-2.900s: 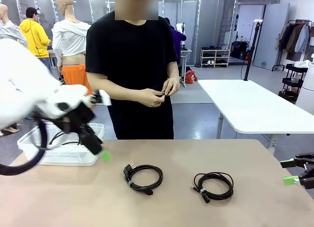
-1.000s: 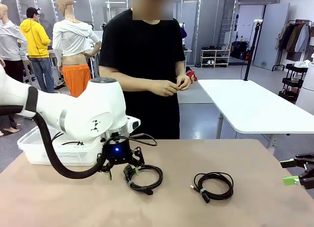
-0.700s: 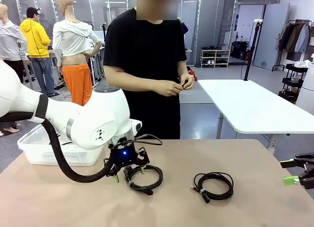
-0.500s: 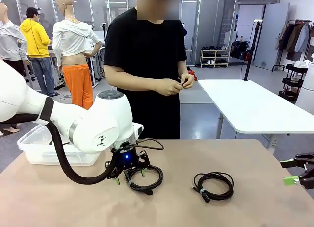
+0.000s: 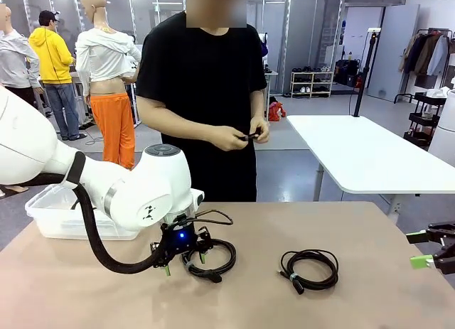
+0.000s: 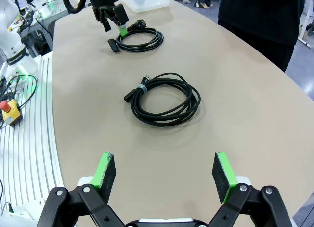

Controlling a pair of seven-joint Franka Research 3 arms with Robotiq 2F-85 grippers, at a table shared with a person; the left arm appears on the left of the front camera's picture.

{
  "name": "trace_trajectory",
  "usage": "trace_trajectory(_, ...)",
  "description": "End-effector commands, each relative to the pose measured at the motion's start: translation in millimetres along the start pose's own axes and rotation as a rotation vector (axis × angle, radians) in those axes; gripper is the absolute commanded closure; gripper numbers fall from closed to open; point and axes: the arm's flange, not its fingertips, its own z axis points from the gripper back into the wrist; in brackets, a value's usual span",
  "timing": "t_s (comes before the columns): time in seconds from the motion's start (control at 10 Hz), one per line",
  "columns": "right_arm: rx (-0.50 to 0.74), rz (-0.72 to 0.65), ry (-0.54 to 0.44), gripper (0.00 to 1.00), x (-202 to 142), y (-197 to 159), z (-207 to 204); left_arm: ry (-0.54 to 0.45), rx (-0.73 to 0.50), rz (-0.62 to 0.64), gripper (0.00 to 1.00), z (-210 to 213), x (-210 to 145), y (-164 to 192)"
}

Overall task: Organize and store the cables.
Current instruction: Place the Power Cable into the Organizing box.

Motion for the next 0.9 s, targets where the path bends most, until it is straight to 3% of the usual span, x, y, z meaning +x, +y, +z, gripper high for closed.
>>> trace_trajectory(0.0,-0.018,-0.013,-0.002,0.00,1.9,-2.2,-1.2,-0.038,-0.012,0.021,0.15,-2.9,-0.1,-9.6)
trace_trajectory(0.1,-0.018,-0.013,-0.002,0.00,1.9,-2.2,-1.2,-0.050,-0.003,0.017,0.32,-3.1,1.0,-9.1)
trace_trajectory(0.2,-0.018,-0.013,-0.002,0.00,1.9,-2.2,-1.2,-0.060,0.014,0.007,0.71,-5.2,1.9,-9.0)
trace_trajectory(0.3,-0.018,-0.013,-0.002,0.00,1.9,-2.2,-1.2,-0.059,0.045,0.026,0.92,-6.9,2.5,-9.4)
trace_trajectory(0.4,-0.018,-0.013,-0.002,0.00,1.9,-2.2,-1.2,-0.060,0.035,0.046,1.00,-8.9,3.5,-9.1)
trace_trajectory(0.8,-0.018,-0.013,-0.002,0.00,1.9,-2.2,-1.2,-0.056,0.020,0.058,1.00,-10.1,3.5,-8.1)
